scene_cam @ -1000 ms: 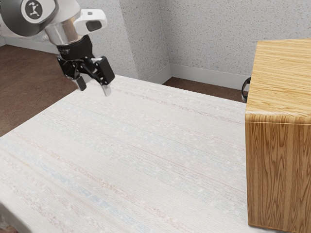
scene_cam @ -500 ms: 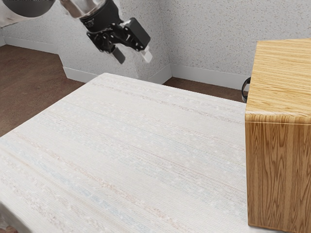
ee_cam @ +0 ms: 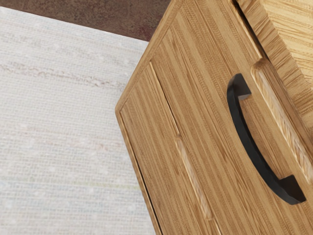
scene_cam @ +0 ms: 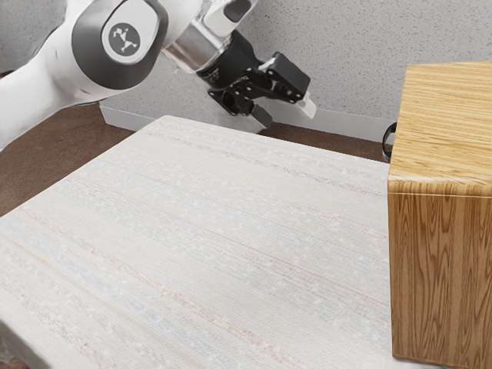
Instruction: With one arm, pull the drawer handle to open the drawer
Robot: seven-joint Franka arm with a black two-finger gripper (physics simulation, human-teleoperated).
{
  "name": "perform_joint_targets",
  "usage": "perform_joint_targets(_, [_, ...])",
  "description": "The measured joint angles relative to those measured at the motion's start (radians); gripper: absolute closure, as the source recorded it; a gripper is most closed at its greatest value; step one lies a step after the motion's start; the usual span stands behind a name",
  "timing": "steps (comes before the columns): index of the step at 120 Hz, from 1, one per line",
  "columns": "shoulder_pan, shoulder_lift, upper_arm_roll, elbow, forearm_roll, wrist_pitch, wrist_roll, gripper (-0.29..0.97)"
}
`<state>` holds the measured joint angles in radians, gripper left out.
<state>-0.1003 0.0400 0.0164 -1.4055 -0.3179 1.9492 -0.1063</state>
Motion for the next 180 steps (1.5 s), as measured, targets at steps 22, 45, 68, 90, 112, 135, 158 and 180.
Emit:
perform_joint_targets(22, [-0.056, 0.022, -0.006, -0.009, -0.034, 0.102, -0.013, 0.02])
perform_joint_targets(45, [-0.036, 0.063, -0.005, -0.004, -0.05, 0.168, -0.023, 0.02])
perform_joint_targets(68, [-0.043, 0.084, -0.007, -0.009, -0.102, 0.209, -0.03, 0.02])
perform_joint_targets(90, [-0.055, 0.112, -0.007, -0.016, -0.13, 0.244, -0.035, 0.02])
perform_joint_targets(112, [-0.07, 0.115, -0.007, -0.032, -0.138, 0.263, -0.039, 0.02])
perform_joint_targets(135, [-0.075, 0.127, -0.007, -0.034, -0.14, 0.271, -0.042, 0.02])
perform_joint_targets(158, [-0.092, 0.138, -0.007, -0.044, -0.145, 0.289, -0.043, 0.02])
perform_joint_targets(180, [-0.089, 0.161, -0.006, -0.056, -0.145, 0.302, -0.044, 0.02])
